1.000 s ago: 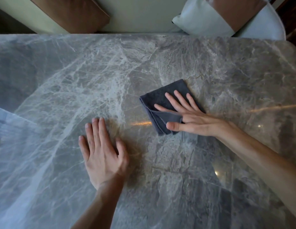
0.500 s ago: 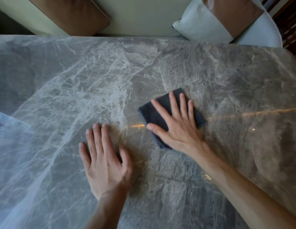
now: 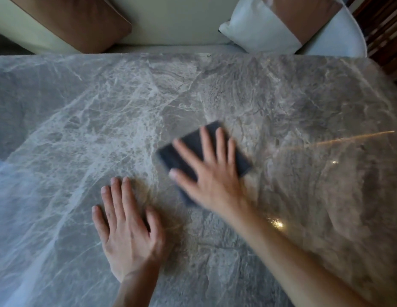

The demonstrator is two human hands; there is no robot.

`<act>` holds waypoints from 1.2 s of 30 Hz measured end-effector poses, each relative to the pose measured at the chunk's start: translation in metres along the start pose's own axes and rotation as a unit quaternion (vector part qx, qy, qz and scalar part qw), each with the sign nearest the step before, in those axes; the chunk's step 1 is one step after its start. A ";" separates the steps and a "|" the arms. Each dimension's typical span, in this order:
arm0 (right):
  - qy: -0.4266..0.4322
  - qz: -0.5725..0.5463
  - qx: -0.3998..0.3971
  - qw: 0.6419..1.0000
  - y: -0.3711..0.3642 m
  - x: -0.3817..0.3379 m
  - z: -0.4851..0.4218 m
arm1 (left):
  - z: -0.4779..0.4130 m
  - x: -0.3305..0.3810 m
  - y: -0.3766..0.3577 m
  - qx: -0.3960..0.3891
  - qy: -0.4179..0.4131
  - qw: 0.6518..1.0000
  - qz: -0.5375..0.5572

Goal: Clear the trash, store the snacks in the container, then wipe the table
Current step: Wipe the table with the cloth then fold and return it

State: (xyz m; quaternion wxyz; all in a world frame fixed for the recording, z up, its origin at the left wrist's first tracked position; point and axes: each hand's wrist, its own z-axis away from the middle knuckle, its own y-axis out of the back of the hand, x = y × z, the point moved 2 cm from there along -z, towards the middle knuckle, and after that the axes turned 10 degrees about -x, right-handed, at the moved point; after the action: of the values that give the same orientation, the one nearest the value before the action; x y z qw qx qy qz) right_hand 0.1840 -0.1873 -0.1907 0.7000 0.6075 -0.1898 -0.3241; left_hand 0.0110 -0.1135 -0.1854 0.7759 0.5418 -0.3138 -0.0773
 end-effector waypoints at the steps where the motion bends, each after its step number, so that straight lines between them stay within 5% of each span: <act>1: 0.038 0.004 0.003 0.999 -0.008 -0.006 0.029 | 0.001 0.001 0.001 -0.001 0.001 1.000 0.000; 5: 0.040 0.050 -0.035 0.997 -0.007 0.062 0.090 | -0.001 0.003 0.003 -0.007 0.006 1.000 -0.006; 10: -0.203 -0.049 -0.019 0.978 0.024 0.093 -0.049 | -0.003 0.002 -0.001 -0.005 0.011 1.000 -0.029; 14: 0.047 0.002 0.014 0.999 -0.014 0.003 0.042 | 0.000 0.006 0.004 -0.022 0.014 0.999 -0.027; 17: 0.133 0.038 -0.057 0.989 -0.015 0.038 0.125 | 0.001 0.006 0.005 -0.022 0.015 0.999 -0.026; 21: -0.123 0.001 0.001 0.992 0.026 0.125 0.001 | -0.004 0.002 -0.001 -0.009 0.012 1.000 -0.023; 23: -0.202 -0.054 -0.004 0.978 0.033 0.103 -0.072 | -0.003 0.002 -0.003 -0.001 0.010 1.000 -0.016; 27: 0.025 -0.004 0.028 0.999 -0.007 0.005 0.014 | -0.001 0.003 0.003 0.002 0.005 1.000 0.015; 30: 0.103 0.039 -0.070 0.991 -0.014 0.047 0.155 | 0.001 0.004 0.005 -0.015 0.010 1.000 0.011; 33: -0.056 0.050 -0.067 0.995 0.013 0.144 0.127 | -0.001 0.003 0.002 -0.019 0.015 1.000 -0.008; 36: -0.279 -0.054 0.004 0.959 0.033 0.153 -0.005 | -0.001 0.001 -0.001 -0.006 0.010 1.000 -0.021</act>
State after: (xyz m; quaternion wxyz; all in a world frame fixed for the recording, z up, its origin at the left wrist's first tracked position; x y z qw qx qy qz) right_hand 0.3047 -0.2871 -0.1790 0.5984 0.5051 -0.3460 -0.5168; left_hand 0.0129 -0.1133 -0.1861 0.7801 0.5447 -0.2945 -0.0901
